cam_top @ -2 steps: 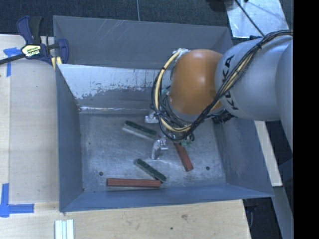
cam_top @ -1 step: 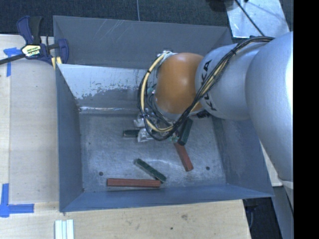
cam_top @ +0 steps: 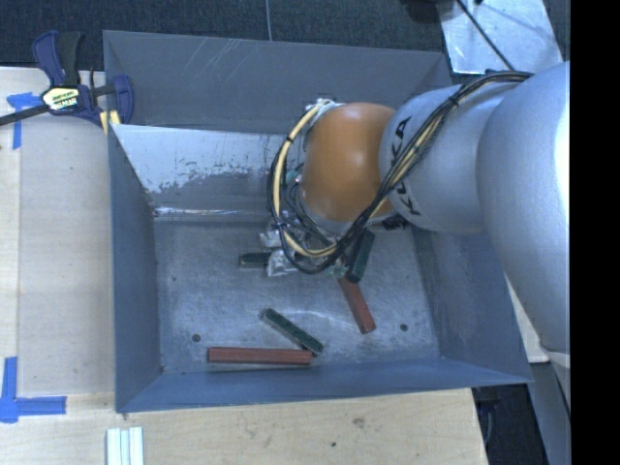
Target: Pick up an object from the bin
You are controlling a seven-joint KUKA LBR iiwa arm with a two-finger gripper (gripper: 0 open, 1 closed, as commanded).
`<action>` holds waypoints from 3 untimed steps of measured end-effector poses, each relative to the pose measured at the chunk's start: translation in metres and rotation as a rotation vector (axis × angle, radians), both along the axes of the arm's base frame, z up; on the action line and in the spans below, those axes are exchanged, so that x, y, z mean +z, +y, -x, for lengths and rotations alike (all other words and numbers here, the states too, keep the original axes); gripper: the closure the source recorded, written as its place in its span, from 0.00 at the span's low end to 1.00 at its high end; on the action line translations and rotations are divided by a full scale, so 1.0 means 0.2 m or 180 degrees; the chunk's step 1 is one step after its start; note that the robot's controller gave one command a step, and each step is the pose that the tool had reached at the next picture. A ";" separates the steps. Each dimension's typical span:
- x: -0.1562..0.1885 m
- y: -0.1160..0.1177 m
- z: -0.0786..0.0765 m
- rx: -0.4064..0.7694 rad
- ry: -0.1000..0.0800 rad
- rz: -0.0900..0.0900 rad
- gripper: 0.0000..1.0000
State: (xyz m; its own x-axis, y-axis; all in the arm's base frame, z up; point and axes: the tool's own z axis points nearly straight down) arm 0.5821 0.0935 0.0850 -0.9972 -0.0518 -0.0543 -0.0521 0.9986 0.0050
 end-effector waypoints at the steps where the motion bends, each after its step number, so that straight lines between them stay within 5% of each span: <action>1: 0.78 -0.09 -0.05 0.0129 0.0141 0.0027 1.00; 2: 0.76 -0.09 -0.05 0.0129 0.0161 0.0027 1.00; 3: 0.36 0.05 -0.05 -0.0120 0.0168 0.0019 0.00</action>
Offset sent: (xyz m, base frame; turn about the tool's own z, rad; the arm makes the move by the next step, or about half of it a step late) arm 0.0000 0.0000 0.0000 0.0000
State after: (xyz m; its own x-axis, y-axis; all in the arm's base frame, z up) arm 0.5916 0.1040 0.1572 -0.9999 -0.0143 -0.0013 -0.0143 0.9999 0.0007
